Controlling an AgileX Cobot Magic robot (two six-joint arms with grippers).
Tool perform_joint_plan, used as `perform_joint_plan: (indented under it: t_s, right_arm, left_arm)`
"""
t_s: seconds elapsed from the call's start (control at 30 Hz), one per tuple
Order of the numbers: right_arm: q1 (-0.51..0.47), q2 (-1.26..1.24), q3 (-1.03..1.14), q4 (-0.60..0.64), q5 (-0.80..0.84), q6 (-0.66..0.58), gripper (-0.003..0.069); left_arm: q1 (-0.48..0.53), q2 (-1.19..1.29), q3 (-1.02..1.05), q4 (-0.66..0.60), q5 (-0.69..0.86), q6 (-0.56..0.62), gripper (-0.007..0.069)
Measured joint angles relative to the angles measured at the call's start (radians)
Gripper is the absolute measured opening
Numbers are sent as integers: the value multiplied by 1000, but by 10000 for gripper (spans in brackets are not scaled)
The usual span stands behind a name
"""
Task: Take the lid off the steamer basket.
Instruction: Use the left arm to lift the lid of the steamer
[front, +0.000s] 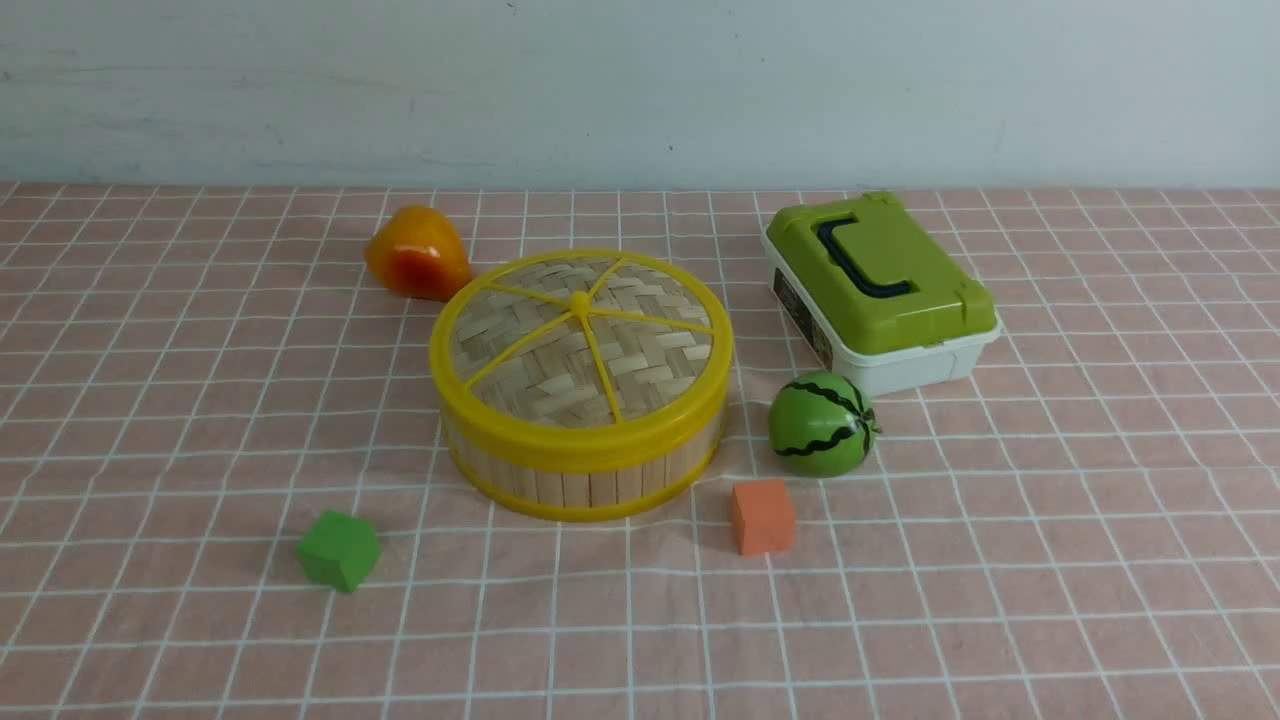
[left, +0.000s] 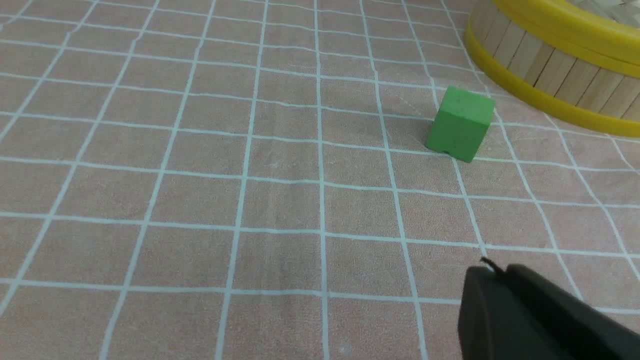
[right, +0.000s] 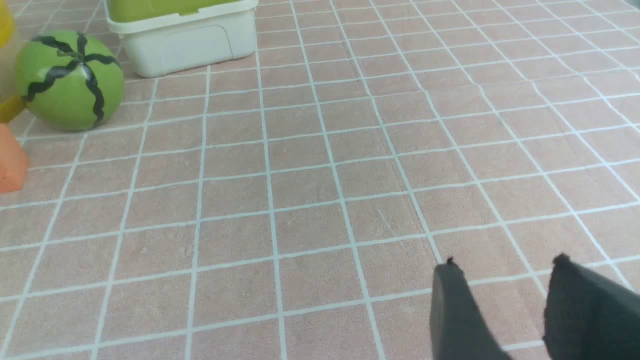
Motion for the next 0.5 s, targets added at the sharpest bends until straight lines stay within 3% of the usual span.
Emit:
perform_joint_plan:
  t_s: [0.5]
  right_arm:
    - [0, 0, 0, 0, 0, 0, 241]
  left_arm:
    - [0, 0, 0, 0, 1, 0, 37]
